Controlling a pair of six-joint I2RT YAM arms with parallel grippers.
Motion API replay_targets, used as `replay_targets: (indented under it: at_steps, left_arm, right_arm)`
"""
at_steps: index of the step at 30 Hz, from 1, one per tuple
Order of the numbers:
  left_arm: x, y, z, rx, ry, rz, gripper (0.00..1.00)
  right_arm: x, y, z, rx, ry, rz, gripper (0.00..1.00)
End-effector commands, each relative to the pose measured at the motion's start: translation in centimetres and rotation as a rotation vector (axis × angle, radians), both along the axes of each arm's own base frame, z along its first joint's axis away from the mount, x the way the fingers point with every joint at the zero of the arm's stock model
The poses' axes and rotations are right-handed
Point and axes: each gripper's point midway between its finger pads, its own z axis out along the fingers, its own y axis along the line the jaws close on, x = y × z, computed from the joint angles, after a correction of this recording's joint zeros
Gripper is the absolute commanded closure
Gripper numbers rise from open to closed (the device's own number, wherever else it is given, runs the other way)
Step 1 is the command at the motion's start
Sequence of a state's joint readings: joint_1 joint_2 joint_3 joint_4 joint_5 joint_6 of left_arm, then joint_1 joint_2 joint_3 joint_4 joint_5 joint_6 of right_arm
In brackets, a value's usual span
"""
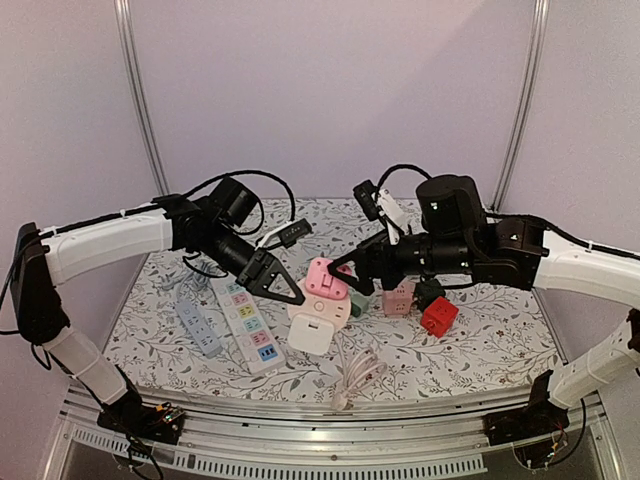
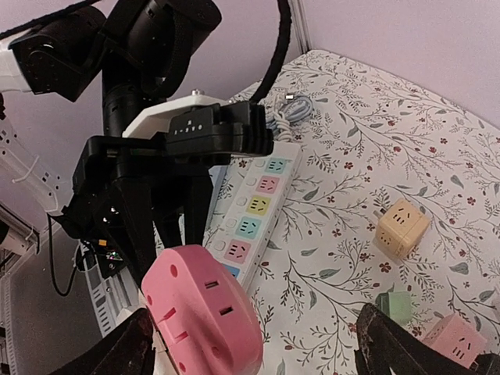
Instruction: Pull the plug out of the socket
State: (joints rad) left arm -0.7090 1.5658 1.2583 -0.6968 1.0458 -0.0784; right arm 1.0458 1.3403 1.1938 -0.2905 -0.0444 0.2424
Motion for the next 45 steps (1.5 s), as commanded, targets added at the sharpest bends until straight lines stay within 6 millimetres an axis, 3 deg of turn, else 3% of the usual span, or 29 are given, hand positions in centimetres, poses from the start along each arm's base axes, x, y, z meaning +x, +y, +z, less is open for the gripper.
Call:
replay_targets:
  at_steps: [1,6,10,24,33,45]
  left_arm:
    - [-1.1,-0.5,3.3,-0.098,-0.048,-0.055,1.0]
    - [-1.2,-0.5,3.6,-0.102,-0.052,-0.057,1.0]
    - [-1.0,-0.5,3.5,-0.098,-0.046,-0.051,1.0]
    - [1.0,-0.5,2.0,-0.047,-0.006,0.027,1.0]
    - [1.3,-0.5,2.1,-0.056,0.015,0.034,1.0]
    - [1.3,-0.5,2.3,-0.073,0.037,0.027,1.0]
  right_arm:
    - [-0.6,1.5,-0.3,0.033,0.098,0.059,0.14]
    - [-0.4,2.0,-1.1,0.036,0.14,0.066,0.22]
    - [-1.2,2.5,-0.6,0.064,0.15,0.11,0.38]
    - [-2.7,2.0,0.8,0.124,0.126,0.18,0.65]
    - [-2.1,2.3,-2.2,0.045,0.14,0.168,0.63]
    - [-2.4,3.6,-4.4,-0.062,0.106,0.185,0.62]
